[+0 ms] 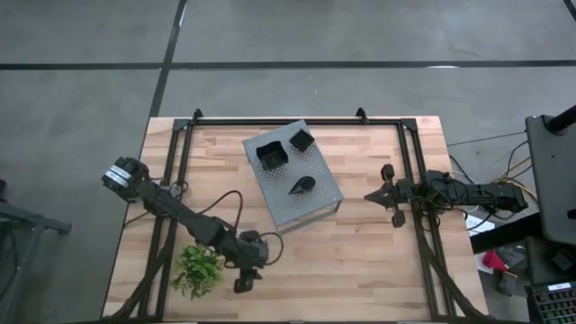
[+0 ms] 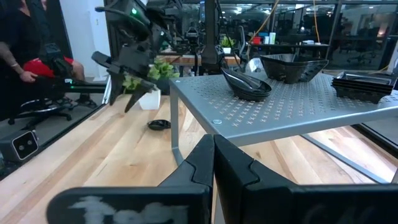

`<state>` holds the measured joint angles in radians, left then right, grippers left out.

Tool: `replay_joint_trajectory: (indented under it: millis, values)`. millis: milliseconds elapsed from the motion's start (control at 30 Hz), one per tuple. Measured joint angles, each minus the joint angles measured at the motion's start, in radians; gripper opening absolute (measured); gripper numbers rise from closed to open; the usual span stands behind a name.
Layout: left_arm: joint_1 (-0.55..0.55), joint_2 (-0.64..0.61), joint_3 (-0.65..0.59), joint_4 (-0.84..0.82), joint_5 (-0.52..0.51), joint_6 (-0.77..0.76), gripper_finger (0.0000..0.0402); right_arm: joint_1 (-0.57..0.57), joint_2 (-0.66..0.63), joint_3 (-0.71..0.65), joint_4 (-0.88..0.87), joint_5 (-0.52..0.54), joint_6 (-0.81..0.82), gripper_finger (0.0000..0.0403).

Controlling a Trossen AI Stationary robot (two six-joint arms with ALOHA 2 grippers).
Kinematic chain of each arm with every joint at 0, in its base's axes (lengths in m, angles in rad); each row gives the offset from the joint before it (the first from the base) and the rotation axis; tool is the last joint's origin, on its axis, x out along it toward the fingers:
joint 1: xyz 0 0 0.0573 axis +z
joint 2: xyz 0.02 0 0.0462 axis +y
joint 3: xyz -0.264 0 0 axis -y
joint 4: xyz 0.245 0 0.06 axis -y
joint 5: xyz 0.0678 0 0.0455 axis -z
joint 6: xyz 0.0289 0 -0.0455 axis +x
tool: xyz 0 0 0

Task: Pick & Place Mini shaped plates
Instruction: Stack the distorted square plate on top of the distorted square plate on the shelf

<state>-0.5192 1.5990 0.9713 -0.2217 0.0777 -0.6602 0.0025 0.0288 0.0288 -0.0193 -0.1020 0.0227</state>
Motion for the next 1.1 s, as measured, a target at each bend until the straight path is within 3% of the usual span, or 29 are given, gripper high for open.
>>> replay_joint_trajectory:
  millis: [167,300,533,633,733,967,1100]
  values:
    - [0.001,0.000,0.008,-0.018,-0.007,0.210,0.0155,0.000,0.000,0.000,0.000,0.000,0.000,0.0009]
    - [0.001,0.000,0.008,-0.151,-0.049,0.344,0.0155,0.000,0.000,0.000,0.000,0.000,0.000,0.0009]
    - [0.001,0.000,0.013,-0.371,-0.127,0.372,0.0155,0.000,0.000,0.000,0.000,0.000,0.000,0.0009]
    - [0.001,0.000,0.018,-0.384,-0.164,0.386,0.0155,0.000,0.000,0.000,0.000,0.000,0.000,0.0009]
    - [0.002,0.000,0.018,-0.404,-0.172,0.470,0.0155,0.000,0.000,0.000,0.000,0.000,0.000,0.0009]
    - [-0.002,0.000,0.018,-0.429,-0.296,0.717,0.0155,0.000,0.000,0.000,0.000,0.000,0.000,0.0009]
    - [-0.007,0.000,0.017,-0.453,-0.357,0.776,0.0155,0.000,0.000,0.000,0.000,0.000,0.000,0.0009]
